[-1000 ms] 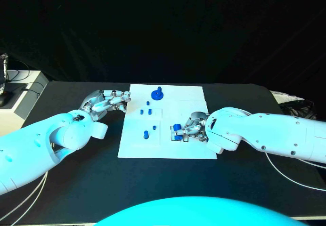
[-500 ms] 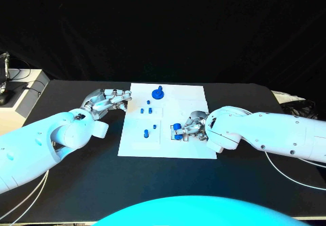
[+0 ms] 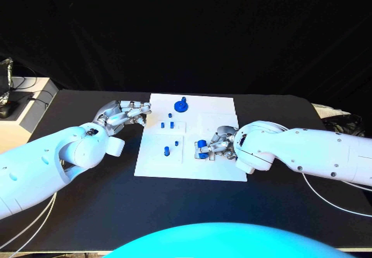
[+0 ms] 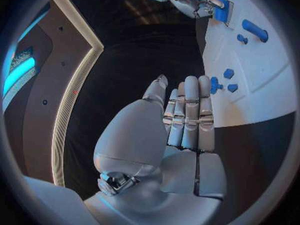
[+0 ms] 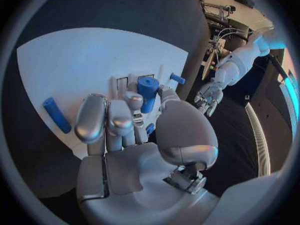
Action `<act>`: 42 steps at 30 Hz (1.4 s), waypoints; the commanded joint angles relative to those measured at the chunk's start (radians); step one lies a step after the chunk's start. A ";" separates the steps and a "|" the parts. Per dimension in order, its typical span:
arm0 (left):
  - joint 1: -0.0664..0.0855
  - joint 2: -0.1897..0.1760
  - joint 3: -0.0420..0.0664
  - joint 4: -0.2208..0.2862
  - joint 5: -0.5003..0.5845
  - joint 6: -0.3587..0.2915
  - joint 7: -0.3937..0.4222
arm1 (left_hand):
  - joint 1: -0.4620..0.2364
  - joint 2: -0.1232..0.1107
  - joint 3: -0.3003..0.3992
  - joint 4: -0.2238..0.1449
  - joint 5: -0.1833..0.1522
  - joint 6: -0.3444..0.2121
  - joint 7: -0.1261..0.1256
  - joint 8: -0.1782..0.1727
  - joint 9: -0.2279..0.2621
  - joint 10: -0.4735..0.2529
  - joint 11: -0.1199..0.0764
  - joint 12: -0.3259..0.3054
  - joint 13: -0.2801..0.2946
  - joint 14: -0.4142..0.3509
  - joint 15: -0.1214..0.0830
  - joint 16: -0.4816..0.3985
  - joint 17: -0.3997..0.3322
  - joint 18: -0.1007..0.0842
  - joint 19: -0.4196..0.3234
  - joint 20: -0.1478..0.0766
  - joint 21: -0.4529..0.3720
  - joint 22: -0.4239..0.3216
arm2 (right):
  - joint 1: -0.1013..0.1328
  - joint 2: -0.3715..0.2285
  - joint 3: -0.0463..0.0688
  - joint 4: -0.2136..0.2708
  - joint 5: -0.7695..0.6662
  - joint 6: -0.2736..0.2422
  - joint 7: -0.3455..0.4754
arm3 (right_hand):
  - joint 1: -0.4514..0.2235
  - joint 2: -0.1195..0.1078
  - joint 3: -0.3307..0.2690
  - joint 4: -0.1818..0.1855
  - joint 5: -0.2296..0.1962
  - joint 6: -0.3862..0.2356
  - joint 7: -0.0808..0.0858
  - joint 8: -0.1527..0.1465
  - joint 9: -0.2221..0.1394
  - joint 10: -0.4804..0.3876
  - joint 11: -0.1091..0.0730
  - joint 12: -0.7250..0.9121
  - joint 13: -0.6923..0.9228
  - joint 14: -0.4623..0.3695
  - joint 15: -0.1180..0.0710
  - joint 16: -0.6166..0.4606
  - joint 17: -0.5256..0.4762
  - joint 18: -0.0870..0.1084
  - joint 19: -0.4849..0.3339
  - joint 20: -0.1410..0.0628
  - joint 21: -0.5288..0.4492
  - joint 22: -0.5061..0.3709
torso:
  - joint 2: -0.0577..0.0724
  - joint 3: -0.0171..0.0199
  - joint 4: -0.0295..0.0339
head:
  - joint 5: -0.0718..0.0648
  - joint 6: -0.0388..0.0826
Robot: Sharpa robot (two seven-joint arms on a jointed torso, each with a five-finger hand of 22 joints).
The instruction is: Assemble the parts on the task board
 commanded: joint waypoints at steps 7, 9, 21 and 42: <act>-0.001 -0.001 0.001 0.003 0.001 0.017 0.003 | -0.010 0.003 0.005 -0.001 -0.003 -0.006 0.000 0.004 0.001 -0.007 0.003 0.004 -0.001 -0.003 0.006 -0.005 -0.001 0.014 0.004 0.004 -0.005 0.001 | -0.002 0.005 -0.001 -0.001 -0.055 0.009 0.023 | -0.018 -0.018 0.138 -0.154 -0.092 0.008 0.006 0.001 -0.006 -0.002 -0.002 -0.004 -0.004 0.000 0.001 -0.007 -0.003 -0.015 -0.003 -0.003 -0.003 0.135 | 0.000 0.0008 -0.0012 | 0.006 0.000; -0.001 -0.001 0.001 0.003 0.001 0.017 0.003 | -0.011 0.003 0.004 -0.001 -0.003 -0.006 0.000 0.004 0.001 -0.007 0.003 0.004 -0.001 -0.003 0.006 -0.006 -0.001 0.014 0.004 0.004 -0.005 0.001 | -0.002 0.005 -0.001 -0.001 -0.057 0.010 0.025 | -0.016 -0.029 0.132 -0.134 -0.109 0.009 0.007 -0.001 -0.009 -0.003 0.000 -0.005 -0.005 0.000 0.002 -0.008 -0.003 -0.014 -0.003 -0.001 -0.005 0.134 | 0.000 0.0009 -0.0011 | 0.007 0.001; -0.001 -0.001 0.001 0.002 0.001 0.017 0.002 | -0.011 0.003 0.004 -0.001 -0.003 -0.006 0.000 0.004 0.001 -0.007 0.003 0.004 -0.001 -0.003 0.006 -0.006 -0.001 0.014 0.004 0.004 -0.006 0.001 | -0.002 0.003 -0.001 0.003 -0.064 -0.009 0.040 | -0.008 -0.121 -0.005 0.095 -0.276 0.008 0.011 -0.003 -0.019 -0.005 0.006 -0.007 -0.013 0.000 0.005 -0.013 -0.002 -0.012 -0.002 0.003 -0.010 0.134 | 0.000 0.0006 -0.0010 | 0.009 0.001; -0.001 0.001 0.001 -0.001 0.001 0.017 0.001 | -0.011 0.003 0.004 -0.001 -0.003 -0.006 0.000 0.004 0.001 -0.007 0.003 0.004 -0.001 -0.003 0.006 -0.006 -0.001 0.014 0.004 0.004 -0.006 0.001 | -0.002 -0.019 -0.001 0.016 -0.067 -0.043 0.083 | -0.031 -0.026 -0.116 0.050 -0.346 0.011 0.010 0.018 -0.004 0.001 -0.003 -0.002 -0.015 0.000 0.004 -0.009 0.004 -0.013 0.000 -0.001 -0.002 0.135 | 0.000 0.0011 -0.0001 | 0.008 0.005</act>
